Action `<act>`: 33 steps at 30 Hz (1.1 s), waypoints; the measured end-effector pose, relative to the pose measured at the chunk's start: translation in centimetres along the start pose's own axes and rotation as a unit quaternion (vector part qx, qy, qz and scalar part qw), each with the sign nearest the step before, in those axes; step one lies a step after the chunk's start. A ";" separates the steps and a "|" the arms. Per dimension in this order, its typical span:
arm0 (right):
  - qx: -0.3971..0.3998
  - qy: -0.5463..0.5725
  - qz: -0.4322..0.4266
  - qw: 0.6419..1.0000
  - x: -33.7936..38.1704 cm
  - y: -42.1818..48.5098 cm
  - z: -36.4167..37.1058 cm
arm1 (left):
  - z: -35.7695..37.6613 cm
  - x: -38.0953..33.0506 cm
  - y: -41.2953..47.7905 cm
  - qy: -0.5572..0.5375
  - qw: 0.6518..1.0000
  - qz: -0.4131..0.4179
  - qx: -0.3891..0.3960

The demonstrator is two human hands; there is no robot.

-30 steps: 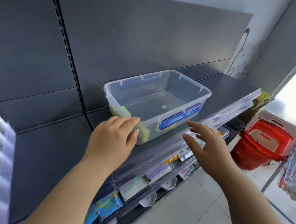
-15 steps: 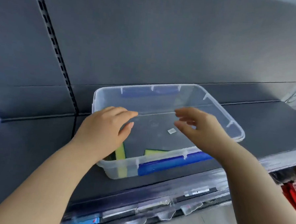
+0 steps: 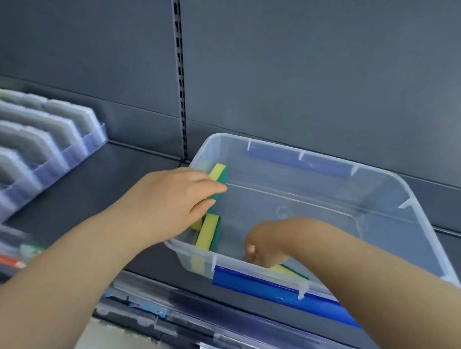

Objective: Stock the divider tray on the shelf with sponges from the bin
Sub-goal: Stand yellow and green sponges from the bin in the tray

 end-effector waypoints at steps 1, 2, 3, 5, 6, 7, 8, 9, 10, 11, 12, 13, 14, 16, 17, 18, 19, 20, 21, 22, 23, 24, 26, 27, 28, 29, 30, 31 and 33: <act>0.004 -0.019 0.005 1.000 -0.2 -0.1 0.1 | 0.2 0.0 0.1 0.001 1.000 0.003 0.001; 0.001 -0.019 0.015 1.000 -0.6 -0.2 0.1 | 0.4 0.2 0.2 0.003 1.000 0.007 -0.003; -0.011 -0.002 0.029 1.000 -1.1 -0.4 -0.1 | 0.5 0.3 0.6 0.001 1.000 0.018 -0.009; -0.072 0.081 0.071 0.992 -2.6 -1.1 -0.7 | 0.6 0.1 1.7 0.005 0.998 0.058 0.006; -0.119 0.131 0.095 0.980 -3.5 -1.7 -1.1 | 1.1 0.2 2.4 0.013 0.996 0.068 0.055; -0.167 0.176 0.122 0.963 -4.4 -2.5 -1.6 | 1.9 0.5 3.0 0.025 0.987 0.077 0.136; -0.213 0.208 0.141 0.944 -5.1 -3.3 -1.9 | 2.9 0.7 3.3 0.050 0.965 0.095 0.240; -0.258 0.236 0.158 0.923 -5.8 -4.1 -2.0 | 3.7 0.7 3.8 0.060 0.936 0.125 0.324; -0.299 0.265 0.176 0.900 -6.4 -5.0 -2.0 | 4.5 0.5 4.2 0.061 0.907 0.162 0.383; -0.334 0.290 0.190 0.876 -6.8 -5.8 -1.8 | 5.2 0.3 4.5 0.065 0.882 0.200 0.423; -0.361 0.311 0.202 0.855 -6.9 -6.6 -1.5 | 5.8 0.1 4.7 0.072 0.857 0.230 0.456; -0.383 0.328 0.210 0.838 -7.0 -7.3 -1.2 | 6.5 -0.3 4.7 0.076 0.836 0.257 0.478; -0.397 0.340 0.216 0.825 -7.0 -7.8 -0.7 | 7.2 -0.6 4.6 0.084 0.816 0.285 0.495; -0.415 0.355 0.224 0.807 -6.7 -8.8 0.2 | 8.3 -1.3 4.3 0.100 0.786 0.334 0.510; -0.422 0.359 0.228 0.801 -6.6 -9.2 0.7 | 8.9 -1.5 4.2 0.107 0.777 0.348 0.514; -0.427 0.361 0.235 0.795 -6.5 -9.5 1.1 | 9.4 -1.6 4.3 0.113 0.773 0.354 0.515; -0.431 0.360 0.243 0.791 -6.5 -9.8 1.4 | 9.7 -1.7 4.4 0.116 0.773 0.352 0.515; -0.433 0.359 0.252 0.788 -6.4 -10.0 1.8 | 9.9 -1.8 4.7 0.112 0.780 0.342 0.512; -0.433 0.358 0.260 0.785 -6.3 -10.2 2.0 | 10.0 -1.9 5.0 0.106 0.790 0.337 0.501; -0.434 0.360 0.266 0.782 -6.2 -10.4 2.2 | 10.1 -2.0 5.4 0.099 0.804 0.341 0.477; -0.435 0.365 0.269 0.778 -6.1 -10.6 2.4 | 10.2 -2.2 5.6 0.093 0.818 0.354 0.443; -0.435 0.369 0.270 0.775 -5.9 -10.8 2.6 | 10.2 -2.3 5.8 0.088 0.827 0.370 0.414; -0.431 0.370 0.272 0.777 -5.7 -11.1 2.8 | 10.4 -2.4 5.9 0.087 0.827 0.392 0.394; -0.427 0.364 0.274 0.781 -5.6 -11.2 2.9 | 10.7 -2.4 5.8 0.095 0.821 0.399 0.397; -0.423 0.355 0.278 0.786 -5.6 -11.2 3.1 | 10.9 -2.5 5.8 0.106 0.818 0.403 0.396; -0.420 0.345 0.282 0.791 -5.6 -11.1 3.2 | 11.0 -2.5 5.8 0.115 0.819 0.402 0.392; -0.417 0.337 0.287 0.794 -5.7 -11.0 3.3 | 11.1 -2.6 5.8 0.122 0.822 0.398 0.388; -0.415 0.331 0.292 0.796 -5.7 -10.8 3.4 | 11.1 -2.7 5.8 0.126 0.826 0.395 0.383; -0.408 0.325 0.301 0.798 -5.8 -10.5 3.5 | 11.1 -2.9 5.7 0.132 0.831 0.390 0.373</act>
Point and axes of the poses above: each hand's wrist, its own y-axis towards the middle knuckle, its own z-axis out of the palm, x = y × z, the point moved 2 cm from there along y, towards the middle knuckle, and after that the axes turned 12 degrees about -x, right-handed, at the moved point
